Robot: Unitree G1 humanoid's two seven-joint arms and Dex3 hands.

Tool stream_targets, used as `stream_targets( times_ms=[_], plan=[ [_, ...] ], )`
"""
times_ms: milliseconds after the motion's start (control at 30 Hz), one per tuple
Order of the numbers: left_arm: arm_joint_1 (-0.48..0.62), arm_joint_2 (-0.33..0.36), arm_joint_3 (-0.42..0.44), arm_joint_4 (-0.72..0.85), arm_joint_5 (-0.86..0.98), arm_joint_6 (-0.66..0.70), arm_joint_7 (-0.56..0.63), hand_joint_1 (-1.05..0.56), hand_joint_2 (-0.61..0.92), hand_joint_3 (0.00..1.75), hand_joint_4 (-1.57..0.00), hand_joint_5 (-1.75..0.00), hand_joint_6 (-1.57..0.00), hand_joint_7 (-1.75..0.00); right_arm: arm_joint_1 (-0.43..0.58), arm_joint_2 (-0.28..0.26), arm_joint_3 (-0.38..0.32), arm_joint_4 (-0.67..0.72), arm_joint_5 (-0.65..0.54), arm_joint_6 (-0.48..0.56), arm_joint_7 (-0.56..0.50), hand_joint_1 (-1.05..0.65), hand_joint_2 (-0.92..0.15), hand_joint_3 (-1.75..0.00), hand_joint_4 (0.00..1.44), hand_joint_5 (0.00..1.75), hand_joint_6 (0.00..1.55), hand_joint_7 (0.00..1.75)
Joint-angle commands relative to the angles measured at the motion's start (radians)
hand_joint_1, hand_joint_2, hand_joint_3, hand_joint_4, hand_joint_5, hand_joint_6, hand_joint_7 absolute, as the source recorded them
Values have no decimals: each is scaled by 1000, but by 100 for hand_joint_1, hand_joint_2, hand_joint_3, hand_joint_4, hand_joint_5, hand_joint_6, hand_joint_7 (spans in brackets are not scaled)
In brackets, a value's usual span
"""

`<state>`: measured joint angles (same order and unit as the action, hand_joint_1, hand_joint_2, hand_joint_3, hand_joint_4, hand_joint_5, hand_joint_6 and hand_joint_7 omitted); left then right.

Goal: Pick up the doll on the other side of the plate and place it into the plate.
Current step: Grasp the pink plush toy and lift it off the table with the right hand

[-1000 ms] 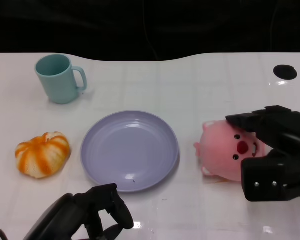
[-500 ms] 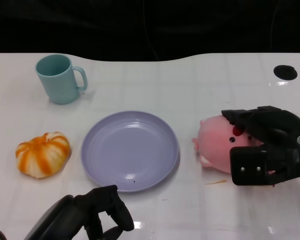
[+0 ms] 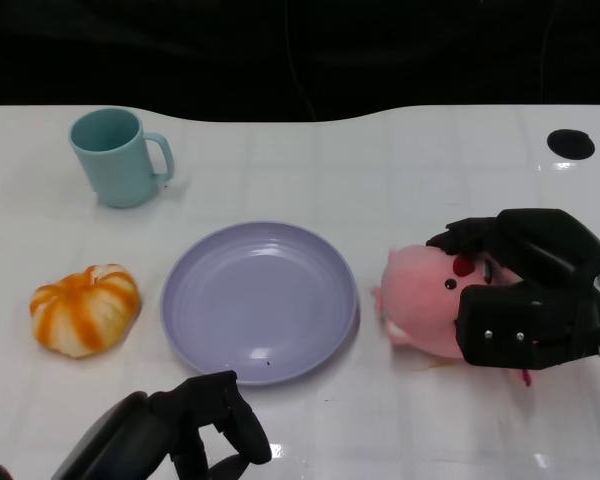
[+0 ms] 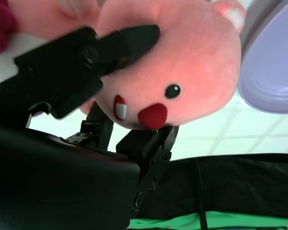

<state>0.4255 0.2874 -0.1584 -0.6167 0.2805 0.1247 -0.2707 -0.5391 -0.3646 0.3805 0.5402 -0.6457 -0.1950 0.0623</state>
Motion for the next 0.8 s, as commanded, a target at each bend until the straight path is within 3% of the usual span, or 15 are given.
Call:
stream_targets(
  times_ms=[33, 67, 200, 367, 467, 633, 800],
  plan=[
    [15, 2, -4, -32, 5, 18, 0, -28, 78, 70, -64, -175, -62, -133, 23, -22, 12, 2, -11, -22, -15, -15, -36, -124, 91, 173, 94, 130],
    [18, 2, -6, -38, 4, 22, -1, -27, 79, 70, -65, -175, -62, -133, 28, -27, 15, -6, -19, -28, -21, -17, -39, -118, 89, 174, 85, 150],
    [23, 4, -10, -56, 6, 41, -4, -25, 79, 69, -68, -175, -63, -133, 46, -33, 9, -13, -22, -71, -72, -17, -41, -113, 90, 175, 74, 172],
    [21, 9, -9, -61, 4, 53, -7, -25, 80, 68, -67, -175, -63, -133, 54, -19, -2, -14, -21, -68, -126, -17, -42, -113, 92, 175, 71, 175],
    [18, 11, -7, -48, 2, 42, -4, -25, 80, 68, -66, -175, -63, -133, 62, -10, -13, -21, -12, -72, -160, -15, -38, -120, 92, 175, 71, 175],
    [12, 11, -13, -41, 9, 45, -1, -25, 79, 69, -68, -175, -63, -133, 79, 6, -57, -32, 34, -168, -256, -10, -25, -142, 98, 175, 76, 175],
    [8, 7, -20, -29, 11, 39, 5, -25, 79, 69, -68, -175, -63, -132, 86, 23, -85, -81, 86, -190, -236, -10, -25, -148, 97, 175, 76, 175]
  ],
)
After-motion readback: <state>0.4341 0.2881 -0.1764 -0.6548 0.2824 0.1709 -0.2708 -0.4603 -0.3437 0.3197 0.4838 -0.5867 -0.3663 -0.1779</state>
